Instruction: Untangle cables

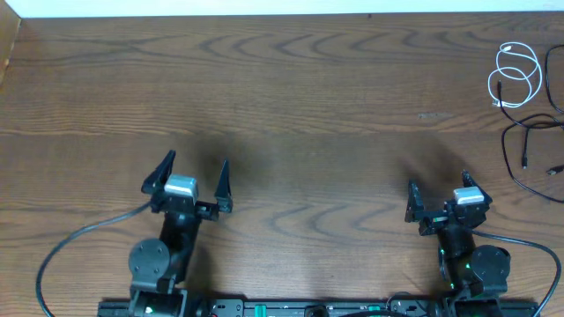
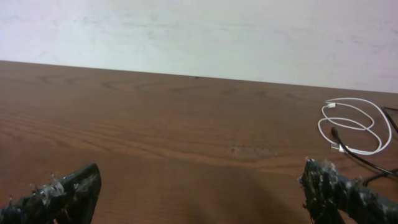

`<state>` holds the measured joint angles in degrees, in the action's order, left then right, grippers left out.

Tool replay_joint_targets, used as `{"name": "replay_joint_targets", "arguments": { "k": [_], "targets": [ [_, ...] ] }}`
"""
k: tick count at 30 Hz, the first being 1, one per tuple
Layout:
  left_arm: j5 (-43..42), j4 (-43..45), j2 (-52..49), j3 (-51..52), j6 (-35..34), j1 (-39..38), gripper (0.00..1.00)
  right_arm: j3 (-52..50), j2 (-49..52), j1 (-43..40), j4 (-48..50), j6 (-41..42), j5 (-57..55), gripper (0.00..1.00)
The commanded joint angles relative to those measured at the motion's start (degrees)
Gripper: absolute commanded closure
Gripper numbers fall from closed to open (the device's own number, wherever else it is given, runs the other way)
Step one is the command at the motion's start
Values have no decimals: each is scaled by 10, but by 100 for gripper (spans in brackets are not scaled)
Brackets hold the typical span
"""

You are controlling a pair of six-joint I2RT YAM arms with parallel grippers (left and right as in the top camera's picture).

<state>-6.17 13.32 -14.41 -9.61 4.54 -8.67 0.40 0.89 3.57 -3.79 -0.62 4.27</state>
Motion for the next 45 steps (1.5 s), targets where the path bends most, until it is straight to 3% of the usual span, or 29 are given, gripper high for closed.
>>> {"name": "replay_joint_targets", "arguments": {
  "k": [1, 7, 20, 45],
  "targets": [
    [28, 10, 52, 47, 4, -2, 2, -1, -3, -1, -2, 6, 4, 1],
    [26, 4, 104, 92, 3, -2, 2, -1, -3, -1, -2, 6, 4, 1],
    [-7, -171, 144, 94, -1, -1, 2, -1, -3, -1, -2, 6, 4, 1],
    [-7, -168, 144, 94, -1, -1, 2, -1, -3, -1, -2, 6, 4, 1]
  ]
}}
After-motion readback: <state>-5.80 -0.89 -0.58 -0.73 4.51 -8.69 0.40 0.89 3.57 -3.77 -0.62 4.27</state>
